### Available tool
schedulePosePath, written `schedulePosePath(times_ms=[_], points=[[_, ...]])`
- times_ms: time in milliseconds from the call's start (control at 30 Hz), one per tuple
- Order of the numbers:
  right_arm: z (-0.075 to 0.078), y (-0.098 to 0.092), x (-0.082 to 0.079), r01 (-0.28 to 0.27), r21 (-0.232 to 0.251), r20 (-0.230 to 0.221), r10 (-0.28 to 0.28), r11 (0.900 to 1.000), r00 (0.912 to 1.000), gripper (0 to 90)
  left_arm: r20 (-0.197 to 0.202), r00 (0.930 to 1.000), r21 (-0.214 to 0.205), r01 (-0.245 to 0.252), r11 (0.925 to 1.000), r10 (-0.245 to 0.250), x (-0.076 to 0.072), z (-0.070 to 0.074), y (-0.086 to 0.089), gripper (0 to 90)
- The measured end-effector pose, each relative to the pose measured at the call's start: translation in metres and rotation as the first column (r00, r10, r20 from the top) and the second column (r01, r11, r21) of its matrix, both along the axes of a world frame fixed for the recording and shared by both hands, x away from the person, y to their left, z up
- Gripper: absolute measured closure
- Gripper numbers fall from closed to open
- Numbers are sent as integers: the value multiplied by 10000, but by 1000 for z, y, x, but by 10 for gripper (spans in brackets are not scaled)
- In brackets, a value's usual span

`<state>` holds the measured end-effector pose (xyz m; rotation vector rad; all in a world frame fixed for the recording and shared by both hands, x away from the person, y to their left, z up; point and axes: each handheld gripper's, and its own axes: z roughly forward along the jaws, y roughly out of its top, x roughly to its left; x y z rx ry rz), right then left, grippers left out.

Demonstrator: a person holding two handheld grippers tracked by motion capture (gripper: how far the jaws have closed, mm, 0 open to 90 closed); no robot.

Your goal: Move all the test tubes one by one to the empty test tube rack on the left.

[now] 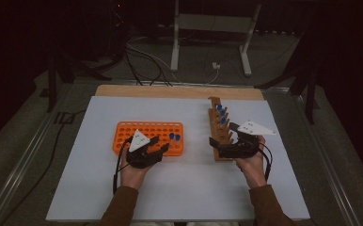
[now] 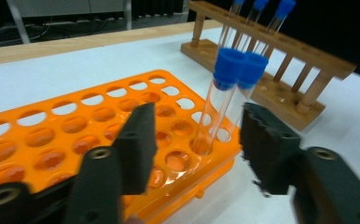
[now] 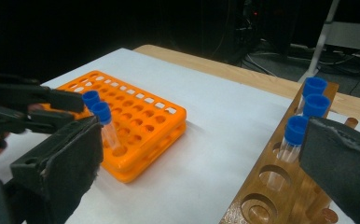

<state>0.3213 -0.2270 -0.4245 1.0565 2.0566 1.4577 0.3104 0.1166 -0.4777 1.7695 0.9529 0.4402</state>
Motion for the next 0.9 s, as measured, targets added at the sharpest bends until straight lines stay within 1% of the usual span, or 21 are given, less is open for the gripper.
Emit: schedulePosePath(times_ms=[100,233,300,367,467,500,567,633,833,900], points=[[0,0,1,32,-9,-1,-32,10000,10000,0,210,9993,68,-317,9995,315,-5,7,9,318],[-1,-1,2,61,-66,-9,-61,10000,10000,0,315,9964,102,-790,9968,786,-11,13,24,182],[-1,-1,3,83,-115,15,-83,9999,10000,0,346,9946,52,-983,9951,980,-13,15,33,148],[-1,-2,4,129,-141,32,-128,9998,9999,0,318,9925,13,-1183,9930,1182,-16,16,42,92],[-1,-4,7,244,-140,3,-244,9996,9997,0,322,9873,-10,-1554,9878,1554,-21,14,54,23],[-2,-5,8,287,-143,-34,-288,9995,9996,0,310,9862,-79,-1626,9867,1627,-21,14,57,18],[-3,-8,11,378,-127,-37,-379,9992,9993,0,307,9837,-11,-1771,9842,1771,-21,13,61,11],[-4,-10,13,494,-96,-77,-495,9987,9987,0,293,9826,-58,-1832,9831,1833,-22,13,64,10],[-10,-13,24,803,-545,-138,-812,9953,9966,8,317,9800,44,-1969,9804,1966,-22,12,65,9],[-12,-13,28,864,-679,-187,-878,9939,9960,10,293,9804,35,-1948,9808,1947,-22,12,65,9]])
